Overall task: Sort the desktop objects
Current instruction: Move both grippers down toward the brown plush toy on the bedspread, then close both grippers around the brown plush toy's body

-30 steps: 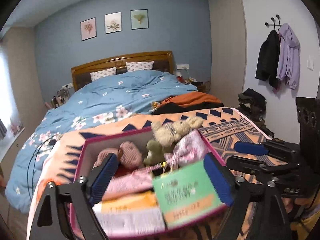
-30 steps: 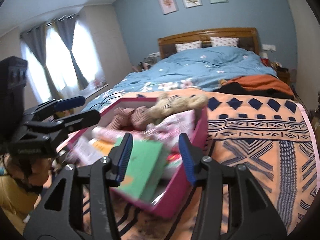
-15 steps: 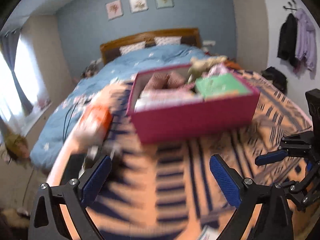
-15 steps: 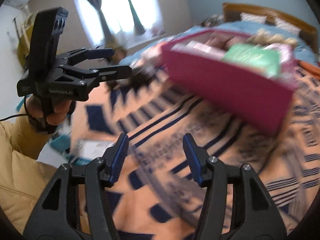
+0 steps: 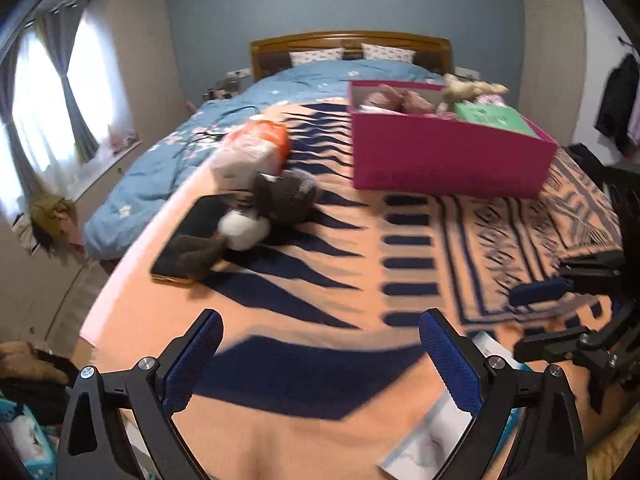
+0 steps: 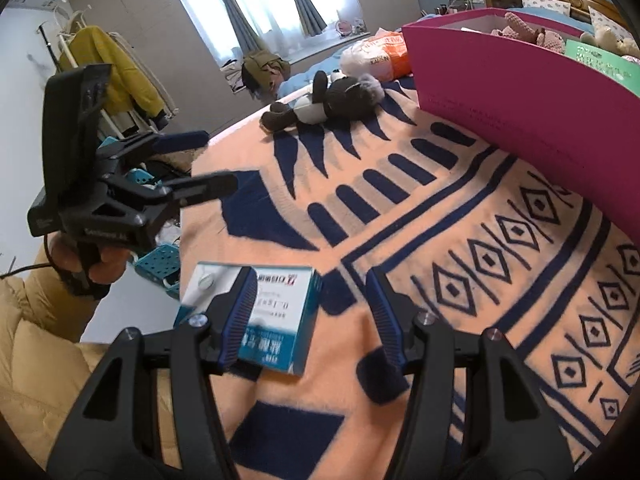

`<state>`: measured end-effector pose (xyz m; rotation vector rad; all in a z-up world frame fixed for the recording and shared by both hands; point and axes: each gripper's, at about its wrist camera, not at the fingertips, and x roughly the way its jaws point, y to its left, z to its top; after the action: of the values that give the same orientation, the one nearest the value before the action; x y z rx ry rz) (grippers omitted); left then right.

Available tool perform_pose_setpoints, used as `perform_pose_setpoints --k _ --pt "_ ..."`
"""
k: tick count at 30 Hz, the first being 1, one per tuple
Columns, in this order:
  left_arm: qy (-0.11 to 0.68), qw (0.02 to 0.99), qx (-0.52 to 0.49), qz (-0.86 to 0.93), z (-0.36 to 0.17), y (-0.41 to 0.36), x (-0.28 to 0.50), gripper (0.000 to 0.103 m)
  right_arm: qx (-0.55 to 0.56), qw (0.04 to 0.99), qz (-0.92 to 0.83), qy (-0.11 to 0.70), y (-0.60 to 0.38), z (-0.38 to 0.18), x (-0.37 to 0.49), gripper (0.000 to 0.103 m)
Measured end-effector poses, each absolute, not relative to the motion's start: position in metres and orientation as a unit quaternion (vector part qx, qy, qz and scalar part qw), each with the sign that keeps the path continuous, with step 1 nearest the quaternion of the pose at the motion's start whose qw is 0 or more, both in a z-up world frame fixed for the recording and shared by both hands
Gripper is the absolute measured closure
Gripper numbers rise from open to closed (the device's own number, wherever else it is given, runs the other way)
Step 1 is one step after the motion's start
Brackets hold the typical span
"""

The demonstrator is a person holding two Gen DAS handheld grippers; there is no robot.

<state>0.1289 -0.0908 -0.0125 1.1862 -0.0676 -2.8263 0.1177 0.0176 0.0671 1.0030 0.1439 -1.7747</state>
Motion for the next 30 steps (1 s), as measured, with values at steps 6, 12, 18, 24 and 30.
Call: perform_pose_setpoints --k 6,12,18,24,30 --pt "0.017 0.078 0.386 -0.919 -0.018 -0.139 0.091 0.003 0.406 0.500 -0.763 0.049 -0.012 0.084 0.083 0.045" --pt "0.035 0.095 0.392 -0.914 -0.029 -0.167 0.057 0.003 0.400 0.498 -0.767 0.051 -0.068 0.094 0.041 0.044" --pt "0.030 0.096 0.404 -0.909 -0.040 -0.179 0.035 0.006 0.417 0.491 -0.763 0.057 -0.117 0.087 0.003 0.044" --pt "0.031 0.079 0.410 -0.908 -0.046 -0.182 0.028 0.006 0.438 0.471 -0.765 0.032 -0.137 0.076 -0.026 0.034" --pt "0.029 0.068 0.416 -0.906 -0.051 -0.182 0.019 0.008 0.456 0.471 -0.754 0.021 -0.155 0.066 -0.040 0.034"
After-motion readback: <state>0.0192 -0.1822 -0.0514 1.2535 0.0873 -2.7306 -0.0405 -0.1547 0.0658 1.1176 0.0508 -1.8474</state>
